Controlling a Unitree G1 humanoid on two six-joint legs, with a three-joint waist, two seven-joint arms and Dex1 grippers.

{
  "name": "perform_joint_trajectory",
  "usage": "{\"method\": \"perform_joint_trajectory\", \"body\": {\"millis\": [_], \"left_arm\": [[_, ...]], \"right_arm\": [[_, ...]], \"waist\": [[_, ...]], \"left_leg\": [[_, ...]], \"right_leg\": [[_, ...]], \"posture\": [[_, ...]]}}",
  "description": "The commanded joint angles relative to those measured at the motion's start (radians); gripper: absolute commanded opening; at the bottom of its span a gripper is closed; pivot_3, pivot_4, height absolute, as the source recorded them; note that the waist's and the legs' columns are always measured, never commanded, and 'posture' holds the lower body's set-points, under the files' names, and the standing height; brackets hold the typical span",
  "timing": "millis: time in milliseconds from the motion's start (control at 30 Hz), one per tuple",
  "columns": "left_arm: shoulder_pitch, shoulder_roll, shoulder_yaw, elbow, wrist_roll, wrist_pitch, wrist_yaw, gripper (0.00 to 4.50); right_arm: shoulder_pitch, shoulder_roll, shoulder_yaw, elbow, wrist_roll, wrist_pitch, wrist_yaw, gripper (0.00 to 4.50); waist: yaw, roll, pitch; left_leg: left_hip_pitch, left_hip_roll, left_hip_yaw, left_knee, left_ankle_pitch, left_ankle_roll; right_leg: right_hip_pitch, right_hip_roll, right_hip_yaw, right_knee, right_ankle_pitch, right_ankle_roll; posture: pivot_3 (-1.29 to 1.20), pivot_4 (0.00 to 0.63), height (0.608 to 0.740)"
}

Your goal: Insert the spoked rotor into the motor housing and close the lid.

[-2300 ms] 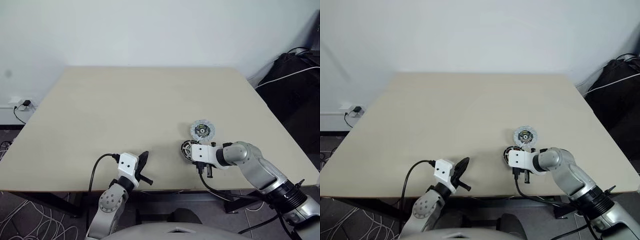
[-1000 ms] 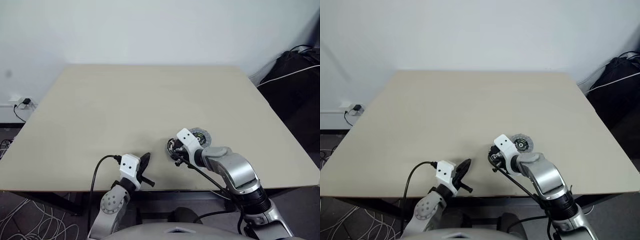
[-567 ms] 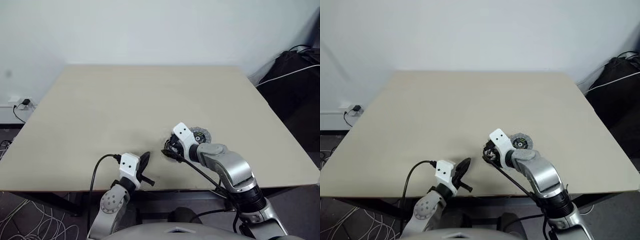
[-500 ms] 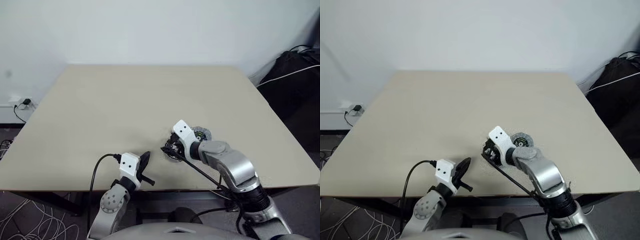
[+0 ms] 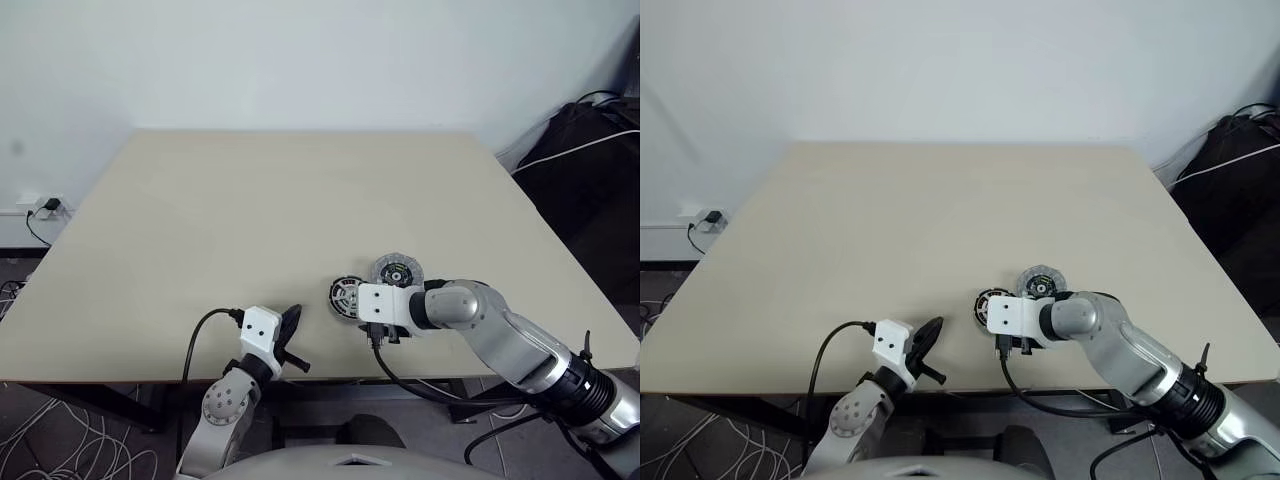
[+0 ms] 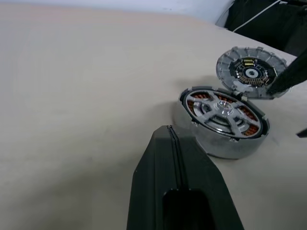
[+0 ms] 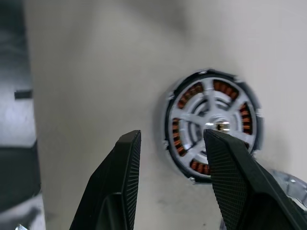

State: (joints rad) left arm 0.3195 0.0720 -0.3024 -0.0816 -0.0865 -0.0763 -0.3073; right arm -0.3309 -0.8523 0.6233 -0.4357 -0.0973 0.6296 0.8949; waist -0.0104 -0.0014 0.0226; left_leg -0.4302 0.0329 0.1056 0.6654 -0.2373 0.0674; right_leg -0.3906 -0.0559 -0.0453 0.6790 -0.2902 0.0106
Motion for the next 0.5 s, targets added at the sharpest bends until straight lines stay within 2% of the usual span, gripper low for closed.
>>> {"method": "perform_joint_trajectory", "body": {"millis": [33,500], "left_arm": [[-0.018,-0.012,0.0,-0.005,-0.006,-0.034,-0.007,0.0],[0.002,-0.013,-0.018,-0.073,0.002,-0.008,0.012,0.0]], "right_arm": [[-0.03,0.0,0.005,0.024,-0.045,-0.053,0.037,2.22],[-0.072,0.09,0.028,0.218,-0.159,-0.147,0.088,2.22]], "waist": [[0.0,0.0,0.0],[0.001,0.0,0.0]], "left_leg": [[0.0,0.0,0.0,0.0,0.0,0.0],[0.0,-0.001,0.0,0.001,0.0,0.0]], "right_leg": [[0.0,0.0,0.0,0.0,0.0,0.0],[0.001,-0.002,0.0,0.0,0.0,0.0]], "posture": [[0.0,0.0,0.74],[0.0,0.0,0.74]]}}
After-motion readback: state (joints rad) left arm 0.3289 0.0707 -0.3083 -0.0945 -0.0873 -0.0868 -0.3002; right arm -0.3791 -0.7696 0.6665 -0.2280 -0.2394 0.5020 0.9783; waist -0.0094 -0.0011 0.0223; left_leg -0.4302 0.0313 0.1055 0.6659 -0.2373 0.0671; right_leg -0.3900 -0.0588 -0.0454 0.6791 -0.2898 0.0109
